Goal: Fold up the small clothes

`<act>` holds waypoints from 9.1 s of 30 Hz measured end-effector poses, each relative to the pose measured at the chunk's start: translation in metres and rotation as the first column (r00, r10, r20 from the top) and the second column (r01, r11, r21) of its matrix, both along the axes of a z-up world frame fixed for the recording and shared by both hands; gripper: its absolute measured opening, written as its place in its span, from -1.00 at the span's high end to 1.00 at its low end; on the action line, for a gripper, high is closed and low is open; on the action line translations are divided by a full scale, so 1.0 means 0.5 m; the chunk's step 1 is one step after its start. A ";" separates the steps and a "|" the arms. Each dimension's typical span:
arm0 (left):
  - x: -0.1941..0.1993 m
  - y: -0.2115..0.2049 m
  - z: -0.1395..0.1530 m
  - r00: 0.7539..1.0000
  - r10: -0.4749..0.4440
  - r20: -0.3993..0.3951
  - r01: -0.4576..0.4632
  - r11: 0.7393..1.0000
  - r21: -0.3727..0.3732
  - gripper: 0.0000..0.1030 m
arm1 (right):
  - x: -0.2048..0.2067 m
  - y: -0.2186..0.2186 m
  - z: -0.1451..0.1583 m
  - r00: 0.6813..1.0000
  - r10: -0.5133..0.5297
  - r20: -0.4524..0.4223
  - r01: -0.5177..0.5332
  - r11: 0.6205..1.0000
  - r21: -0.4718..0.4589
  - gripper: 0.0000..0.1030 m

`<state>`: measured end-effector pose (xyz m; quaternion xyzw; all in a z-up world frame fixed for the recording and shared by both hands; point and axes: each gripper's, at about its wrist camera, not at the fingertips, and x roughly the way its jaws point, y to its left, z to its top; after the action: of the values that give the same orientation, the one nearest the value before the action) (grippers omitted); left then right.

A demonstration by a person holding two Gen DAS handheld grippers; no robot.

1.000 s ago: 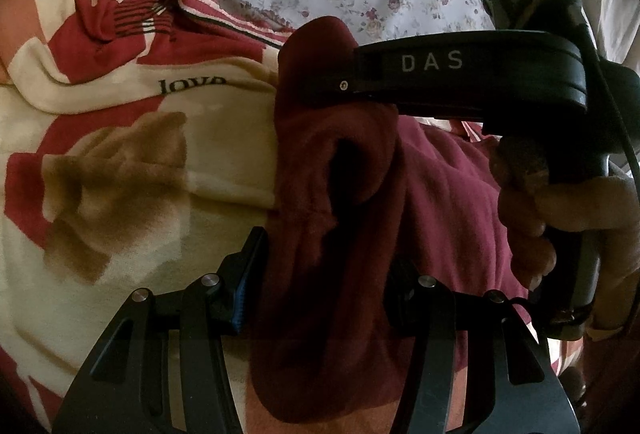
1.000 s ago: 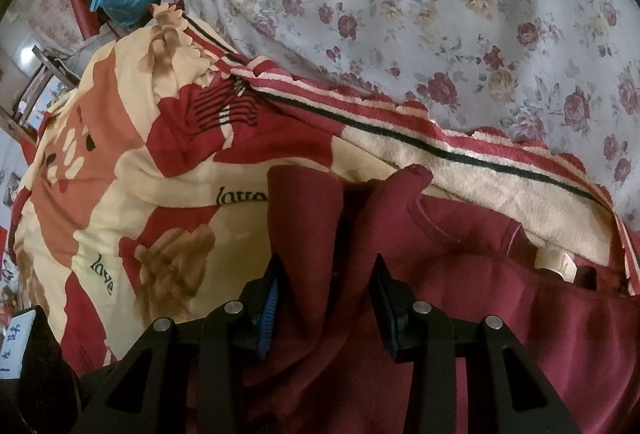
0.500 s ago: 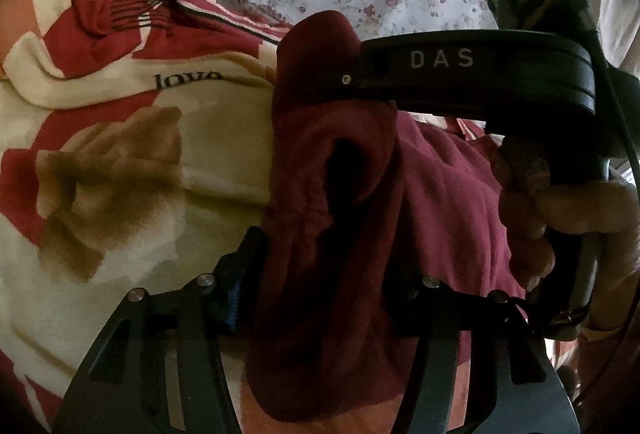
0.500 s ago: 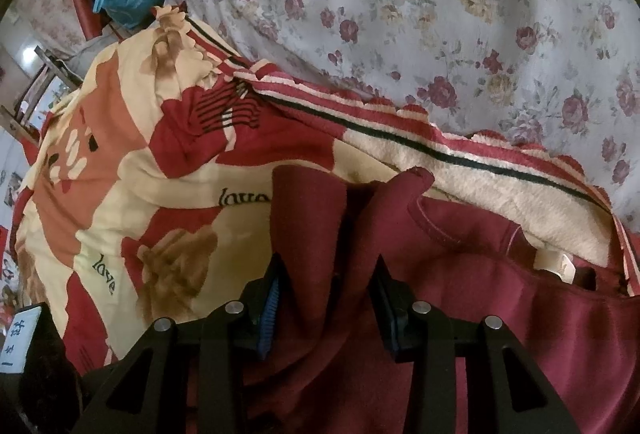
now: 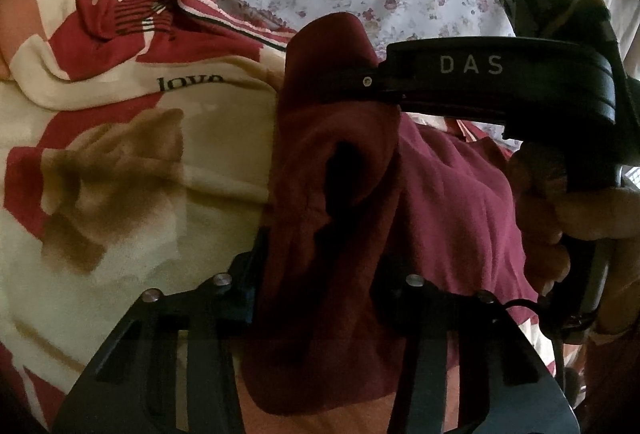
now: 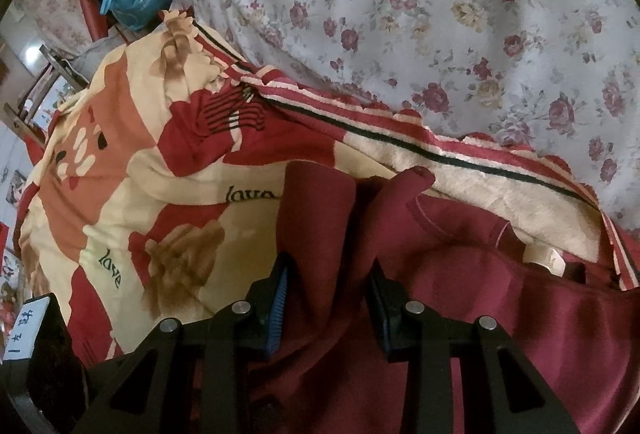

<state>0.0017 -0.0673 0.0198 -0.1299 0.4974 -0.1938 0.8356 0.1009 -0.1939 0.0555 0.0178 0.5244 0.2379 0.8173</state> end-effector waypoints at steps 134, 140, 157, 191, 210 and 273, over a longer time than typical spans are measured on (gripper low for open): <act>0.029 -0.341 0.044 0.937 -0.341 -0.080 0.331 0.936 -0.122 -0.29 | -0.234 -0.582 -0.043 0.927 -0.367 -0.077 0.370 0.861 0.350 0.04; -0.074 -0.248 0.125 0.937 -0.343 -0.059 0.335 0.935 -0.118 -0.29 | -0.320 -0.520 0.057 0.965 -0.259 -0.046 0.257 0.896 0.362 0.05; -0.225 -0.161 0.113 0.990 -0.135 0.049 0.124 0.975 0.183 -0.53 | -0.523 -0.405 0.118 0.975 -0.192 0.109 0.180 0.977 0.110 -0.23; -0.332 -0.130 0.192 0.952 0.000 0.305 -0.100 0.946 0.309 -0.53 | -0.566 -0.293 0.099 0.906 -0.341 0.252 0.371 0.925 -0.082 -0.54; -0.321 -0.141 0.177 0.957 0.011 0.289 -0.103 0.946 0.307 -0.53 | -0.543 -0.288 0.083 0.894 -0.389 0.222 0.412 0.909 -0.067 -0.65; -0.276 -0.136 0.129 0.967 0.051 0.251 -0.131 0.942 0.310 -0.53 | -0.480 -0.259 0.048 0.902 -0.392 0.182 0.413 0.905 -0.101 -0.70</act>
<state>-0.1362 -0.1352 0.0844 0.0102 0.4113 -0.0847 0.9075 -0.1392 -0.3234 0.0794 0.0508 0.4582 0.0277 0.8870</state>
